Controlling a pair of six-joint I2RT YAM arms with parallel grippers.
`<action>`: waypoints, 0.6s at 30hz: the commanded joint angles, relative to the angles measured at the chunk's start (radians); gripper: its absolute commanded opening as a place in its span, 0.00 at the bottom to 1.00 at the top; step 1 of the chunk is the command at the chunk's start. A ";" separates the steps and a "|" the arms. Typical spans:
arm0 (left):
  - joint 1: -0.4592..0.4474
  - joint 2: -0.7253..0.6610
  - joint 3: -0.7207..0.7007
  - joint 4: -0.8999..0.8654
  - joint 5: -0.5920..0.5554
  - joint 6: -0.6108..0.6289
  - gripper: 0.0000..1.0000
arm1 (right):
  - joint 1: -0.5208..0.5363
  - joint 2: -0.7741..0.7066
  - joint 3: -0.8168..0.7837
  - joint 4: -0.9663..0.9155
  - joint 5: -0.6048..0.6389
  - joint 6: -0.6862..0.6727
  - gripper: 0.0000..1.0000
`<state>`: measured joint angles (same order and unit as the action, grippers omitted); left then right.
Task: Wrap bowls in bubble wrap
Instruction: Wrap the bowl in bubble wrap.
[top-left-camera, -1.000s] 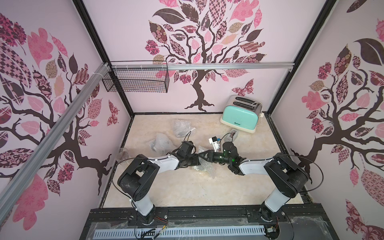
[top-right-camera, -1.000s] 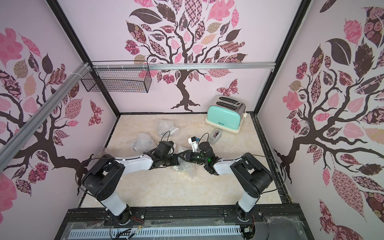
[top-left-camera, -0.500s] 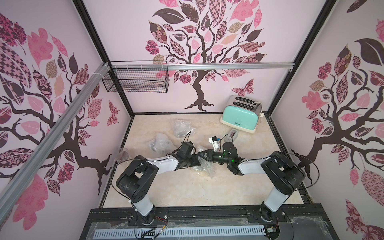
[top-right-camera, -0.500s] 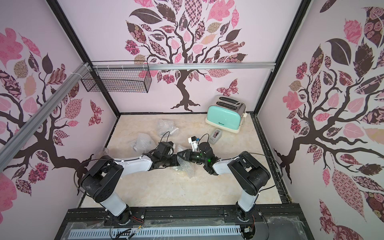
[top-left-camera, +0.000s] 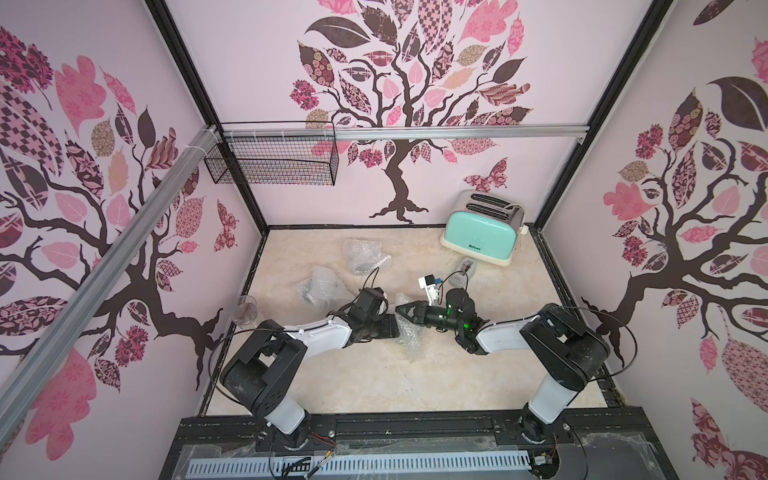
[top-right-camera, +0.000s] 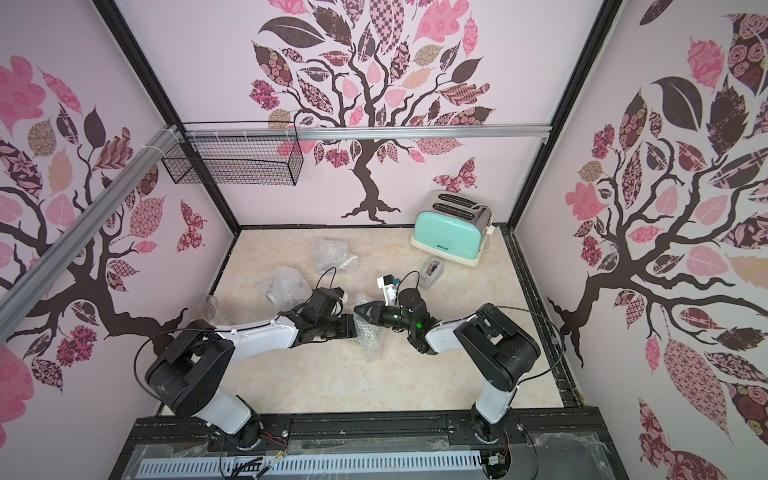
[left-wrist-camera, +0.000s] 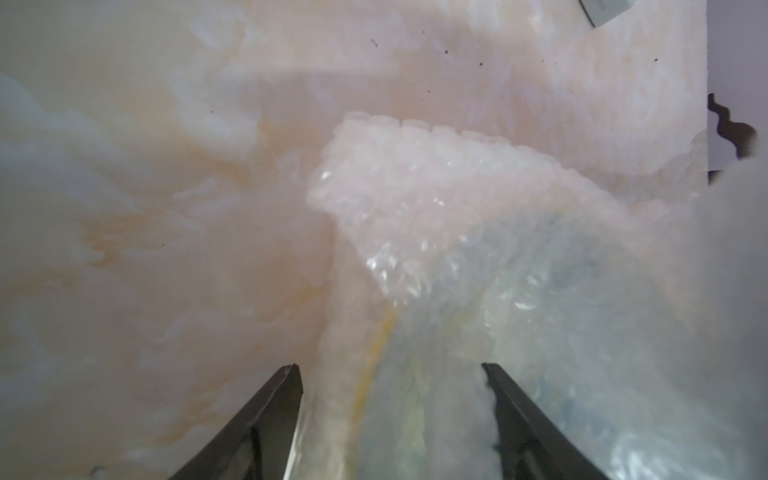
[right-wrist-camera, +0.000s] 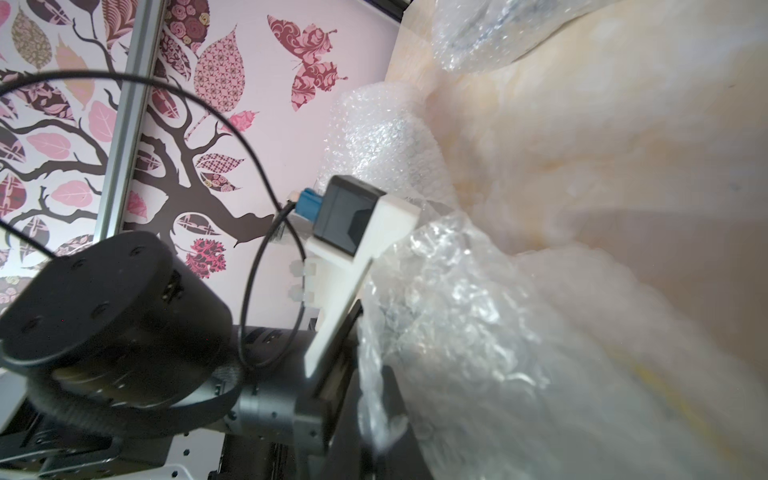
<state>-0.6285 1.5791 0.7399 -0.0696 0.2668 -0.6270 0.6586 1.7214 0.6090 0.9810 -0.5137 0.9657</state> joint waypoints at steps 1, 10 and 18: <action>-0.005 -0.030 -0.008 0.037 0.041 0.015 0.68 | -0.002 0.032 -0.008 -0.013 0.053 -0.011 0.00; -0.005 -0.035 -0.018 0.057 0.064 0.019 0.69 | -0.003 0.111 0.005 0.007 0.063 -0.018 0.00; 0.006 -0.080 -0.048 0.091 0.109 0.002 0.84 | -0.002 0.138 0.008 0.025 0.052 -0.009 0.00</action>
<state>-0.6266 1.5284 0.7052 -0.0307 0.3309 -0.6250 0.6533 1.8324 0.6067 1.0115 -0.4644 0.9623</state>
